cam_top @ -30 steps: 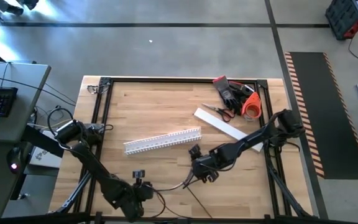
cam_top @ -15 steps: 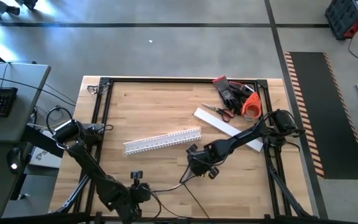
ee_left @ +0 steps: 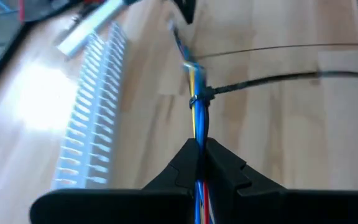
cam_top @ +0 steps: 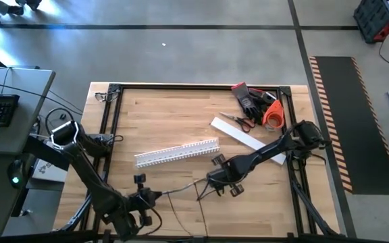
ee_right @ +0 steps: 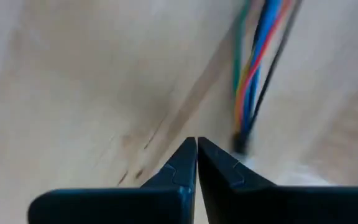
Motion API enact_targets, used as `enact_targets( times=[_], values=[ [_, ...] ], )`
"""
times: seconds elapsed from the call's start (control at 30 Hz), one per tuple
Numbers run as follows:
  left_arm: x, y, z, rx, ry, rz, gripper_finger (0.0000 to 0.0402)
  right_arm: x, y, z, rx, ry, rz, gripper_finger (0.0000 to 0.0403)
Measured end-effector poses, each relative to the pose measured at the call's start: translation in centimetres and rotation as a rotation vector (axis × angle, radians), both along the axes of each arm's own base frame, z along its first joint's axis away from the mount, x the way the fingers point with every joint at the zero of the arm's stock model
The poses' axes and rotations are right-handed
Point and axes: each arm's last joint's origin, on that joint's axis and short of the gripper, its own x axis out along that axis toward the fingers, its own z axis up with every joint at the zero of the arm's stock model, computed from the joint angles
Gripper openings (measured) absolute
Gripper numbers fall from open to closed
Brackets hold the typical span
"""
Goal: Ziptie cables
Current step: Put the cable into the cable duct
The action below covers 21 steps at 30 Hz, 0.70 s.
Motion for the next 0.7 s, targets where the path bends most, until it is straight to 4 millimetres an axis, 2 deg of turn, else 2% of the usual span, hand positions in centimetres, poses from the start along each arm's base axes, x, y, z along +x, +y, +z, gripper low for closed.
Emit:
enact_targets(
  times=[0.13,0.2,0.33,0.47,0.57,0.7],
  values=[
    [-0.6,1.5,0.9,0.031,0.023,0.053,0.0000,-0.5,-0.4,3.8,-0.134,-0.117,-0.054,0.0000],
    [-1.0,2.6,1.3,0.050,0.045,0.110,0.0000,-0.7,-1.1,4.5,-0.169,-0.144,-0.086,0.0000],
    [-1.2,3.2,2.0,0.061,0.062,0.100,0.0000,-0.1,-1.9,4.9,-0.077,-0.164,-0.111,0.0000],
    [-1.1,2.7,2.1,0.021,0.089,0.044,0.0000,0.7,-2.2,3.0,-0.002,-0.184,-0.047,0.0020],
    [-1.2,2.5,2.1,0.007,0.094,0.030,0.0000,1.4,-2.4,1.9,0.025,-0.228,-0.008,0.0065],
    [-1.4,2.2,2.0,0.001,0.092,0.023,0.0000,1.6,-3.0,0.1,-0.006,-0.190,0.044,0.0134]
  ],
)
